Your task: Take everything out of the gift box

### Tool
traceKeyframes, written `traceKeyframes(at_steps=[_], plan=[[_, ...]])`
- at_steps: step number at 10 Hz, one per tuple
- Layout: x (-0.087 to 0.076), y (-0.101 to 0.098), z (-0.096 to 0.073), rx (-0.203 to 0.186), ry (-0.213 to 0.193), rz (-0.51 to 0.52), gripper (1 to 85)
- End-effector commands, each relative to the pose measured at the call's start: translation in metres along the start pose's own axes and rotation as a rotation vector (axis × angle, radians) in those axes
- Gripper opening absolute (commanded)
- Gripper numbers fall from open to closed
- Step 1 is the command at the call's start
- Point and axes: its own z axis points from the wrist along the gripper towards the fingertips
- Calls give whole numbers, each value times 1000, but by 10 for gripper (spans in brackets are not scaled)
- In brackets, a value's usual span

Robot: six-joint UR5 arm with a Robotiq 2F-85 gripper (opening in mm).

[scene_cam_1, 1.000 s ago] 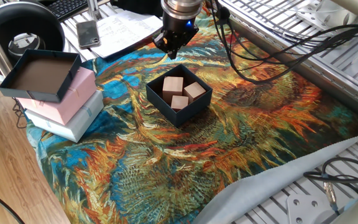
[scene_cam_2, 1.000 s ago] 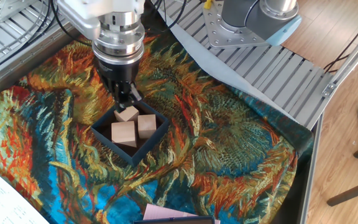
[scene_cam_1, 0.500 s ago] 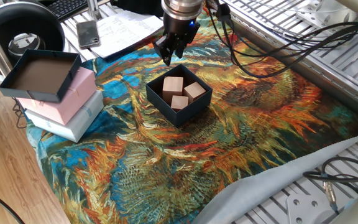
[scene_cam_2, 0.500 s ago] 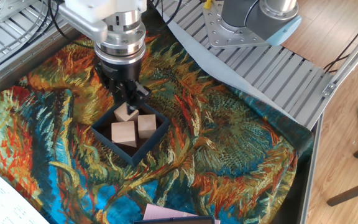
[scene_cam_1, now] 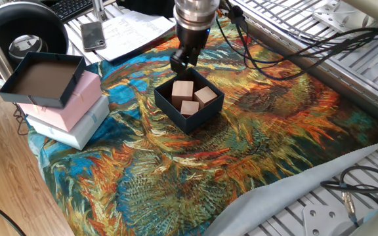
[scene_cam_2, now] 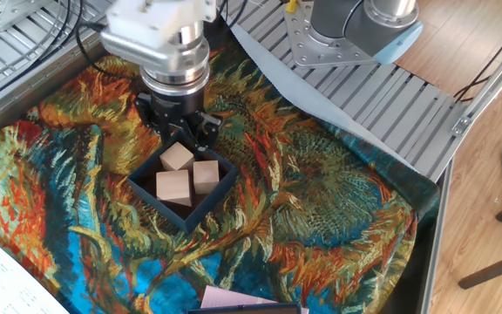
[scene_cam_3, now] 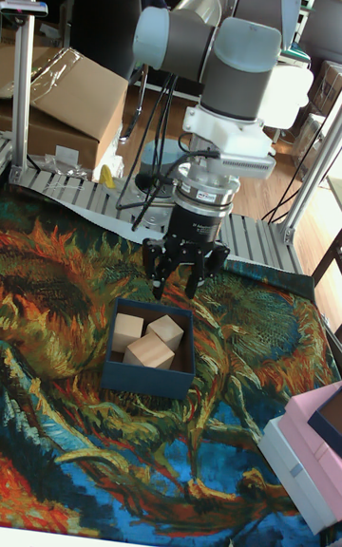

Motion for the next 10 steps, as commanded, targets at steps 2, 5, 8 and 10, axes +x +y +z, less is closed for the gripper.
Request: traceKeyframes(at_steps=[2,5,8,10], plan=[[0,2,6,-5,-25,-327,573],[3,-16,9,42,-13,-386,600],[4,-14,34,-5,-83,-379,610],[5,-21,39,9,-82,-385,610]])
